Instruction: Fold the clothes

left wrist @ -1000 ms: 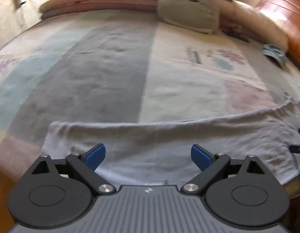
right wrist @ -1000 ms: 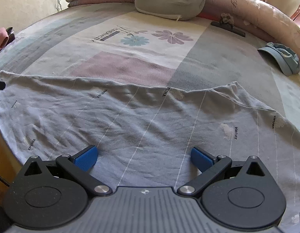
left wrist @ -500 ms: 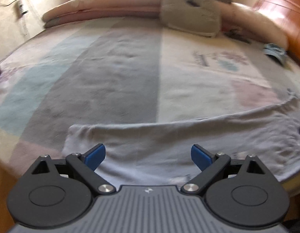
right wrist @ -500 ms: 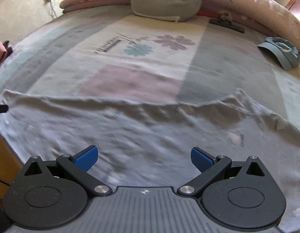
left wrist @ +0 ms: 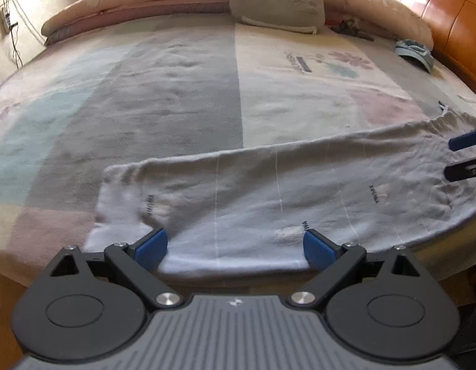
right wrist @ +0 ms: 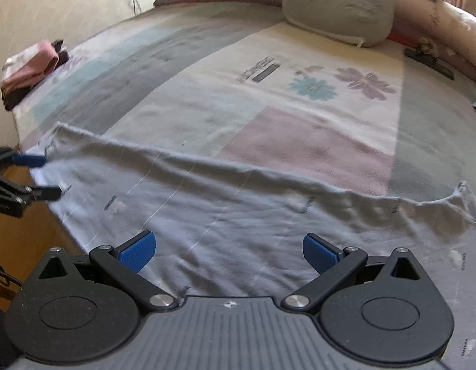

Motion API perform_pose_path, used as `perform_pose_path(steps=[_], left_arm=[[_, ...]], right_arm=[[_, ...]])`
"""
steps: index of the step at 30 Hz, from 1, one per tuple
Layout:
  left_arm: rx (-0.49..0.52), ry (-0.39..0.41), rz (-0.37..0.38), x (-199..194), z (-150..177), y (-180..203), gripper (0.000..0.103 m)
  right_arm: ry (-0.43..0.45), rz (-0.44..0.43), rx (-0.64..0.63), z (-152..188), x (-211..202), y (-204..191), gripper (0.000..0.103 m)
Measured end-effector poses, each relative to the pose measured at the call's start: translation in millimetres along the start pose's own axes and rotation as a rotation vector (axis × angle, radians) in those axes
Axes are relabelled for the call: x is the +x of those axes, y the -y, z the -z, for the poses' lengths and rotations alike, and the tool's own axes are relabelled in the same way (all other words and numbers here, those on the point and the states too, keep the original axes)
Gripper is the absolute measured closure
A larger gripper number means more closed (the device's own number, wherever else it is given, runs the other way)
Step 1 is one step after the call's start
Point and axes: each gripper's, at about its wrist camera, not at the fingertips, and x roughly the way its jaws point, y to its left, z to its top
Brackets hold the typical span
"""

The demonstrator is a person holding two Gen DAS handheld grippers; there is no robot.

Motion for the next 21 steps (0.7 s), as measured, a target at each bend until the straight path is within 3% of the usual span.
perform_pose_path(steps=[3, 9, 13, 16, 18, 21], left_arm=[[0.002, 0.029, 0.041, -1, -5, 4, 0.008], [-0.038, -0.009, 0.097, 5, 4, 6, 0.008], [-0.093, -0.01, 0.098, -7, 7, -4, 0.008], [-0.094, 0.046, 0.082, -10, -4, -9, 0.008], [-0.094, 0.093, 0.072, -6, -15, -13, 0.008], [-0.122, 0.099, 0.068, 13, -21, -23, 0.008]], right_arm=[[-0.011, -0.006, -0.003, -1, 6, -7, 0.0], [-0.027, -0.028, -0.006, -3, 16, -16, 0.0], [-0.028, -0.028, -0.019, 1, 21, -17, 0.0], [-0.027, -0.014, -0.033, 2, 22, -19, 0.0], [-0.027, -0.004, -0.038, 2, 23, -21, 0.0], [-0.034, 0.023, -0.063, 3, 25, -26, 0.0]])
